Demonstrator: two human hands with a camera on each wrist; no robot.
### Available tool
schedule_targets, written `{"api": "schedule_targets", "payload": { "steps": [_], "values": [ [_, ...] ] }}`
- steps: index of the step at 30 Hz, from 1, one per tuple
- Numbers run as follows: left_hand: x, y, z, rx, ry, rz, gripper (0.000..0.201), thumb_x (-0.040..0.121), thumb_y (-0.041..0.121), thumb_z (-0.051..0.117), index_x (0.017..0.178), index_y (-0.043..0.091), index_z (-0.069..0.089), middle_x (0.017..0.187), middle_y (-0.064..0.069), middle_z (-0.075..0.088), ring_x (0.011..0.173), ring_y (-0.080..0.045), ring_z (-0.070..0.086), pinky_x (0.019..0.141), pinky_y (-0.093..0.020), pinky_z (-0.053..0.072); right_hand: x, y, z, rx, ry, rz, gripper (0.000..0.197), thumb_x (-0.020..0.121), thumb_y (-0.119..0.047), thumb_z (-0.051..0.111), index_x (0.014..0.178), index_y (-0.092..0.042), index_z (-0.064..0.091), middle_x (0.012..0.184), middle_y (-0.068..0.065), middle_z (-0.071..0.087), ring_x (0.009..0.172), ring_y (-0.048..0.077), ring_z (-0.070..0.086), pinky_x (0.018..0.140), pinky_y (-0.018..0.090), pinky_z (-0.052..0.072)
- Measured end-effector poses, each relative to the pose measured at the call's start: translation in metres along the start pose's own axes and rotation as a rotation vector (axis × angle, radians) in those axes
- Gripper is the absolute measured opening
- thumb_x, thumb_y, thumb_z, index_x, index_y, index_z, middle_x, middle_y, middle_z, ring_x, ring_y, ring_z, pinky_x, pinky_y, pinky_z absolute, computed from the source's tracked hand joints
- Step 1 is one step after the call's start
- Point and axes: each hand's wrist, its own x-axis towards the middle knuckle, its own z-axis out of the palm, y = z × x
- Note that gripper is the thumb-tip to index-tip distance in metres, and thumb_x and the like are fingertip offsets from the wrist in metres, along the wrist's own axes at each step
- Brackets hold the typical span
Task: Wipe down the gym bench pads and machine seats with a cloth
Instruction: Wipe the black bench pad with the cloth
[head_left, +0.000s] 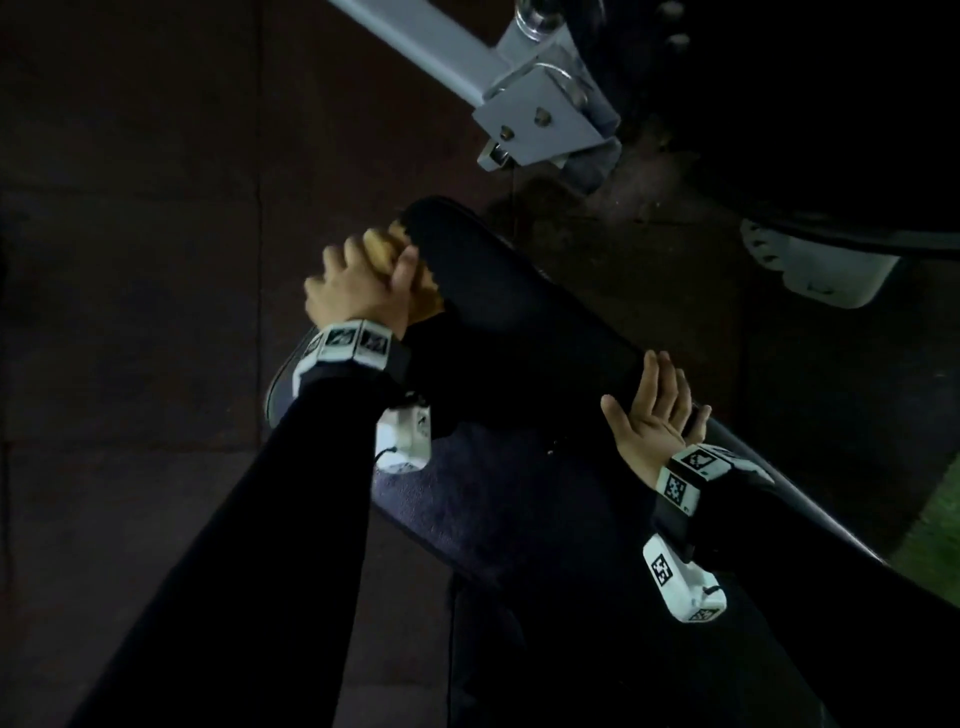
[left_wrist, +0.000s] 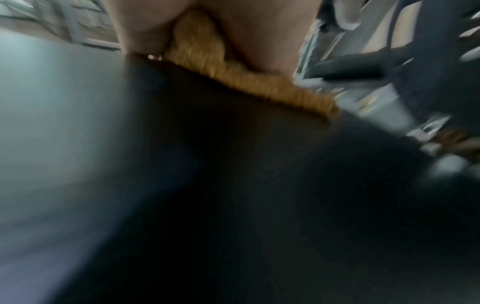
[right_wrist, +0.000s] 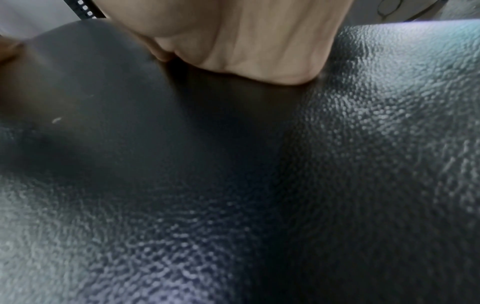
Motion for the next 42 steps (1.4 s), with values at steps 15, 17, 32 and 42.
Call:
{"api": "schedule_targets", "payload": {
  "steps": [15, 17, 32, 42],
  "values": [
    [0.002, 0.012, -0.005, 0.059, -0.012, 0.05, 0.08, 0.083, 0.071, 0.044, 0.137, 0.013, 0.037, 0.14, -0.013, 0.04, 0.119, -0.046, 0.042, 0.099, -0.054, 0.034, -0.001, 0.001, 0.001, 0.005, 0.001, -0.02, 0.075, 0.094, -0.054, 0.028, 0.145, -0.028, -0.021, 0.153, -0.009, -0.025, 0.141, 0.013, -0.022, 0.109, 0.048, -0.018],
    [0.009, 0.029, -0.005, 0.086, -0.02, 0.051, 0.078, 0.083, 0.071, 0.042, 0.135, 0.012, 0.037, 0.139, -0.013, 0.039, 0.12, -0.046, 0.041, 0.098, -0.055, 0.033, 0.0, 0.002, 0.005, -0.004, 0.021, -0.025, 0.076, 0.094, -0.055, 0.028, 0.145, -0.027, -0.02, 0.153, -0.008, -0.024, 0.141, 0.013, -0.02, 0.109, 0.049, -0.018],
    [-0.087, 0.13, 0.061, 0.558, -0.248, 0.928, 0.056, 0.089, 0.064, 0.034, 0.127, 0.026, 0.051, 0.131, -0.001, 0.05, 0.12, -0.034, 0.041, 0.114, -0.048, 0.015, 0.004, 0.008, 0.007, 0.053, 0.058, -0.062, 0.075, 0.091, -0.057, 0.029, 0.147, -0.031, -0.014, 0.155, -0.011, -0.016, 0.141, 0.011, -0.018, 0.109, 0.047, -0.019],
    [-0.074, 0.124, 0.053, 0.58, -0.149, 0.855, 0.059, 0.088, 0.065, 0.034, 0.122, 0.02, 0.054, 0.128, -0.009, 0.052, 0.122, -0.036, 0.041, 0.113, -0.049, 0.016, -0.023, 0.079, -0.006, 0.106, 0.253, -0.072, 0.055, 0.097, -0.035, 0.034, 0.148, -0.025, 0.017, 0.154, -0.004, 0.021, 0.143, 0.019, 0.008, 0.116, 0.039, 0.005]
  ]
}}
